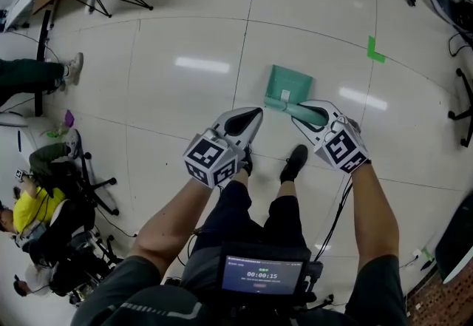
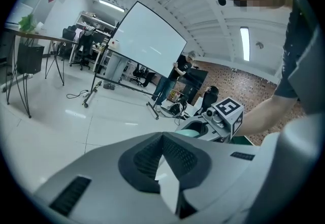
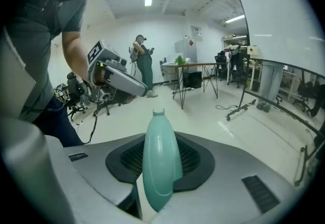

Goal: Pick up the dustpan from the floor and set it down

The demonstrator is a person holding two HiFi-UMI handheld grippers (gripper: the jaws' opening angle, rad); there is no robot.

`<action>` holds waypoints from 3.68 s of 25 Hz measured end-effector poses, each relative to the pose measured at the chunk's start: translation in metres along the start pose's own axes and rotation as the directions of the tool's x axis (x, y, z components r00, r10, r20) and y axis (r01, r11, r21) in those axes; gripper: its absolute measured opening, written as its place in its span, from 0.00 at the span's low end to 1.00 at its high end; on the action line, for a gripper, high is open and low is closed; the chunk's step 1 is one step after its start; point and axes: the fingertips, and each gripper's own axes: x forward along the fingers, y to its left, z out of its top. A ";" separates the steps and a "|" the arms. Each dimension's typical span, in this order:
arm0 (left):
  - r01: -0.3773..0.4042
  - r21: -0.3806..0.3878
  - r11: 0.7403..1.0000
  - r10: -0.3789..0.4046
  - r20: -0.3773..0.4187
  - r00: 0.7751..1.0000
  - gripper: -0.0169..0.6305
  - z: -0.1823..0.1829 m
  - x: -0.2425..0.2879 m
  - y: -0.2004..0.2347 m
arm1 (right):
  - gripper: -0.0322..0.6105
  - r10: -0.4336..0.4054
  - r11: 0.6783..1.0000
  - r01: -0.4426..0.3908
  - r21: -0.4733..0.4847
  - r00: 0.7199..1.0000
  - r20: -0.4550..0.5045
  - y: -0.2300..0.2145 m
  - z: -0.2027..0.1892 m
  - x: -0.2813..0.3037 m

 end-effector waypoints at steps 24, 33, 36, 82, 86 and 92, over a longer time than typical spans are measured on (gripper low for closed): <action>0.012 -0.038 0.999 -0.014 -0.058 0.998 0.06 -0.056 -0.007 -0.029 | 0.31 0.038 0.998 -0.031 0.059 0.992 -0.122 0.081 -0.058 0.006; 0.018 -0.007 1.000 -0.018 -0.041 0.999 0.06 -0.030 -0.042 -0.063 | 0.31 -0.013 0.996 0.020 0.086 0.997 -0.078 0.110 -0.011 -0.037; 0.030 0.019 0.999 -0.030 0.006 1.000 0.06 0.015 -0.072 -0.083 | 0.31 -0.061 0.995 0.063 0.082 0.998 -0.029 0.114 0.045 -0.073; 0.013 0.327 0.945 -0.160 0.428 0.890 0.06 0.339 -0.397 -0.431 | 0.08 -0.455 0.889 0.397 0.228 0.716 0.529 0.273 0.444 -0.526; -0.020 0.318 0.948 -0.121 0.418 0.900 0.06 0.333 -0.383 -0.453 | 0.08 -0.427 0.904 0.364 0.225 0.728 0.537 0.266 0.430 -0.545; -0.111 0.297 0.948 -0.027 0.422 0.906 0.06 0.315 -0.348 -0.493 | 0.08 -0.344 0.939 0.275 0.207 0.754 0.560 0.248 0.386 -0.584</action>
